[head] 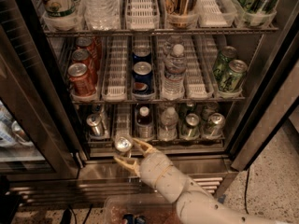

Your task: Pick redbull can from bottom shelf of fridge

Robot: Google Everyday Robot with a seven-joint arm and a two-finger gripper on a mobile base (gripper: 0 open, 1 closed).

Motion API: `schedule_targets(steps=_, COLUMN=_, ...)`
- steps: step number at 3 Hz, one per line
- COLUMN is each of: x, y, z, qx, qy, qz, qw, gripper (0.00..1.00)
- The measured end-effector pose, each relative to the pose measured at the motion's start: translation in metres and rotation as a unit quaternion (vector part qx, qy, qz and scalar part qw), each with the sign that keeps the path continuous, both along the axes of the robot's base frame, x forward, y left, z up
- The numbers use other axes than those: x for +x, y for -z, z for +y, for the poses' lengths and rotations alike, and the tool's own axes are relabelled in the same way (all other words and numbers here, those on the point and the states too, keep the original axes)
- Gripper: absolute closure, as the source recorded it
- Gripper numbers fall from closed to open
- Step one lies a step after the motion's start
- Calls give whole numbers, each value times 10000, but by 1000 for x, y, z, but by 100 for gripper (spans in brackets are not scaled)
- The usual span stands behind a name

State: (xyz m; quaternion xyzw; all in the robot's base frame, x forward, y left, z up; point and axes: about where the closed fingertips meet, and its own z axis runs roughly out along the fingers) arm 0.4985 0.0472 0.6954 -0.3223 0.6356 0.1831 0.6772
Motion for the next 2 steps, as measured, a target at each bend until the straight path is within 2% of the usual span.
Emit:
schedule_targets(steps=1, x=-25, y=-6, z=13, qx=228, qy=-279, qz=-219, qw=9991, gripper=100)
schedule_targets(steps=2, x=-25, y=-6, z=14, qx=255, qy=-296, qz=-257, qw=9989, gripper=100)
